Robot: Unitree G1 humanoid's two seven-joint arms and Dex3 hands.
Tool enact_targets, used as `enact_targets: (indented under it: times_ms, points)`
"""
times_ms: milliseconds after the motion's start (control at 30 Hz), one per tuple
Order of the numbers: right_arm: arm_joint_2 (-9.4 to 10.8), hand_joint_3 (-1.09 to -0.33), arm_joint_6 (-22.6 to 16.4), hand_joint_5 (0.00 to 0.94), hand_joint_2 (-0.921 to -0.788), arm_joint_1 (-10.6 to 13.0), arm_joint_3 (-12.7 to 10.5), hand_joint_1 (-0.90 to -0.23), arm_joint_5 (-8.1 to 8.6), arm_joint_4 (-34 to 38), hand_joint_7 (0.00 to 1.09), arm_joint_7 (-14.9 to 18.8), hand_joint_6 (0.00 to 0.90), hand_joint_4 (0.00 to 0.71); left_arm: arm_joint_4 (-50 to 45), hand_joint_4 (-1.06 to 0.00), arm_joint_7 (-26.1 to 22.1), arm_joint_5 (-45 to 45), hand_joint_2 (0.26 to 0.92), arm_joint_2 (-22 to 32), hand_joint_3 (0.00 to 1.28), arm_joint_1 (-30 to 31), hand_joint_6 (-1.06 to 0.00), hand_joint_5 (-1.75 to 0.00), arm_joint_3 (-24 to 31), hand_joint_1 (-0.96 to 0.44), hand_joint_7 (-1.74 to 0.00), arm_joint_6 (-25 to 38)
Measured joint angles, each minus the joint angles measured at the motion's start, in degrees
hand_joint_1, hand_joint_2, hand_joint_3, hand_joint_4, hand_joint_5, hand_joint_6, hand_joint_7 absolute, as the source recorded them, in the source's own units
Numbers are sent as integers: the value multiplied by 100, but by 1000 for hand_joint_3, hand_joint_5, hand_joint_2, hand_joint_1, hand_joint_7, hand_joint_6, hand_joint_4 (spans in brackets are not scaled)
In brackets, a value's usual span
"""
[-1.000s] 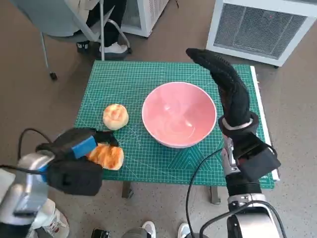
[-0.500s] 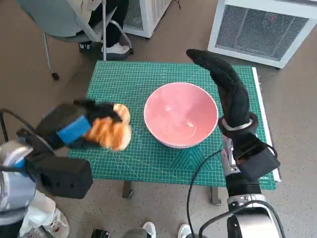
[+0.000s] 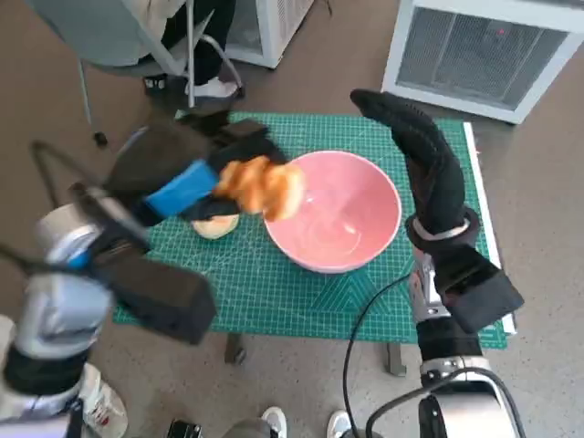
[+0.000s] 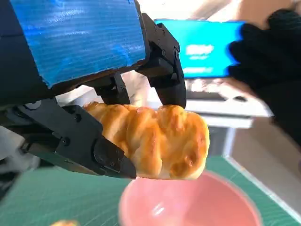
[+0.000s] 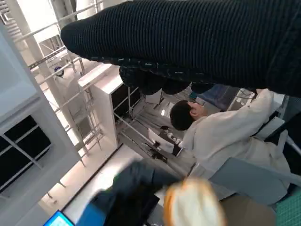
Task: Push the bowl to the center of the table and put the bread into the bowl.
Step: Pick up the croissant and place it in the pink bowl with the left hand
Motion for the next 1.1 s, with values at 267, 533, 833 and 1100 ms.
enact_targets:
  times_ms: [267,533,833,1100]
  points:
    - [-41,-867,-70,144,-921,20,-26,-585,-2,-2,741,0,-1,245,1854,-702,350,171,915,-609,76,-761,-618,-1202,-495,1,-1130,-538]
    - [-72,-862,-91,151,-921,124,-49,-587,10,-17,734,0,-1,245,3535,-653,397,394,920,-1159,127,-1271,-527,-1201,-914,0,-1270,-437]
    - [-72,-844,-74,162,-921,172,-77,-599,125,-66,743,0,-1,250,4118,-140,-23,409,855,-1305,71,-1300,-155,-117,-1183,-76,-391,-297]
    - [-68,-836,-31,169,-921,186,-86,-603,154,-101,747,-2,-1,254,3869,-16,-779,285,834,-1178,27,-1292,-117,-6,-1161,-187,-262,58]
